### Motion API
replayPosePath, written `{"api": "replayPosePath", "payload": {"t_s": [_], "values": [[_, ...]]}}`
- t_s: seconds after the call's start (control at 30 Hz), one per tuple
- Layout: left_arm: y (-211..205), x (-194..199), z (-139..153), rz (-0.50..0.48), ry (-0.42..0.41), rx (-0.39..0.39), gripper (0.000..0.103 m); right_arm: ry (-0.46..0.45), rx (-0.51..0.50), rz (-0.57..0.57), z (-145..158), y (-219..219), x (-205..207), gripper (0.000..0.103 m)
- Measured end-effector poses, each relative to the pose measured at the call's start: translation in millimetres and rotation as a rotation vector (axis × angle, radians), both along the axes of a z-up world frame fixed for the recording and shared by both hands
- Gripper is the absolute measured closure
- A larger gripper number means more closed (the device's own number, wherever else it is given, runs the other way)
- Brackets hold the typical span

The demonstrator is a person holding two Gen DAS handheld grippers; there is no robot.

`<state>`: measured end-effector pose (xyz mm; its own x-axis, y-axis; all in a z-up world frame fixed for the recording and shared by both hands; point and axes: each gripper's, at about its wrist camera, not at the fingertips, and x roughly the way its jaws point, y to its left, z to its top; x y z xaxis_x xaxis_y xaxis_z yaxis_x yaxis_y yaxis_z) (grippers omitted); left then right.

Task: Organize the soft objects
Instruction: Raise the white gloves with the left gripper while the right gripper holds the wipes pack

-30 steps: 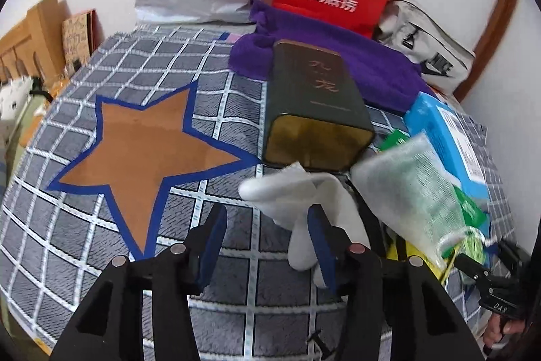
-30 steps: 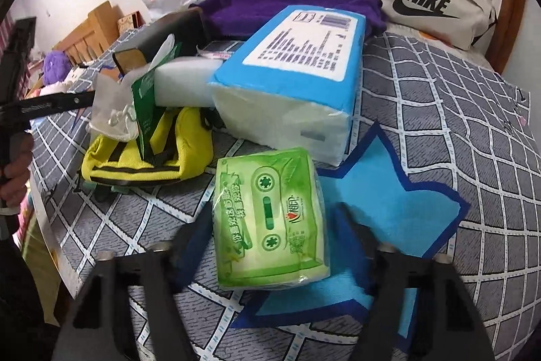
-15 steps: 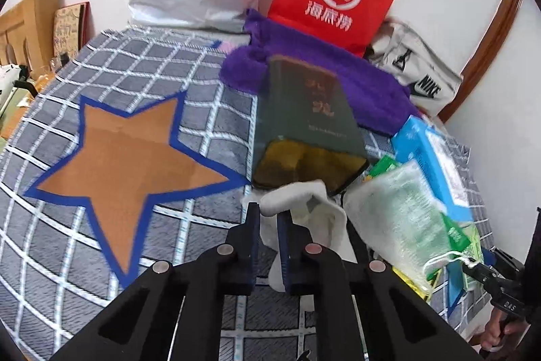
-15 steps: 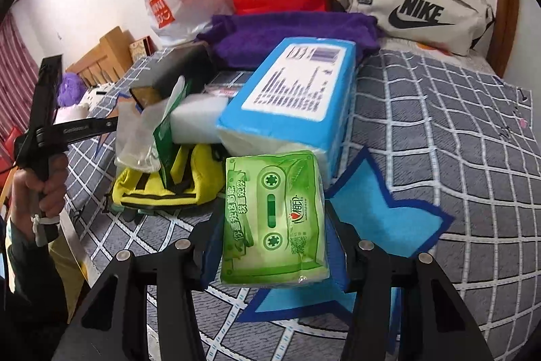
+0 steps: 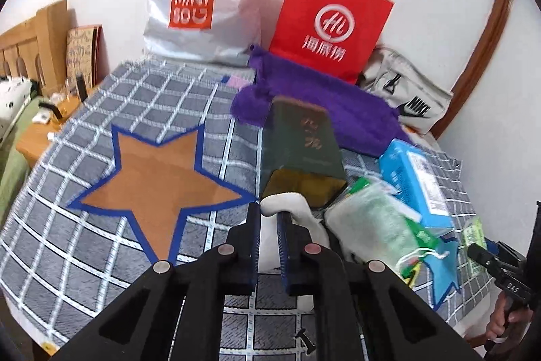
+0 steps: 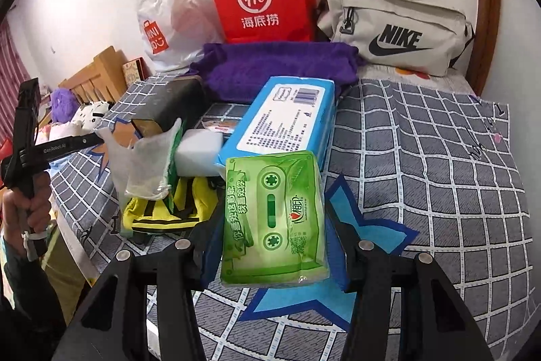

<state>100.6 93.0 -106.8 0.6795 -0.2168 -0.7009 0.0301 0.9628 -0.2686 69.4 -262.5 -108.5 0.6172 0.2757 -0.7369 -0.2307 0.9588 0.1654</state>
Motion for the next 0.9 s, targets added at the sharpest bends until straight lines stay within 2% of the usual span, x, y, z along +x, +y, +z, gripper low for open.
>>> {"api": "replayPosePath", "payload": {"t_s": [0.13, 0.7, 0.8, 0.9], "values": [[4.4, -9.4, 20.0, 0.014, -0.043, -0.004, 0.093, -0.01, 0.013, 0.009, 7.0, 4.6, -1.4, 0.051], [-30.1, -19.9, 98.8, -0.065, -0.189, 0.023, 0.093, -0.077, 0.027, 0.019, 51.2, 16.6, 2.8, 0.051], [-27.1, -21.9, 100.9, -0.046, -0.189, 0.056, 0.093, -0.082, 0.028, 0.03, 51.2, 19.6, 3.7, 0.051], [-20.7, -18.4, 80.4, -0.022, -0.133, 0.072, 0.093, -0.068, 0.026, 0.036, 43.7, 22.2, 4.5, 0.051]]}}
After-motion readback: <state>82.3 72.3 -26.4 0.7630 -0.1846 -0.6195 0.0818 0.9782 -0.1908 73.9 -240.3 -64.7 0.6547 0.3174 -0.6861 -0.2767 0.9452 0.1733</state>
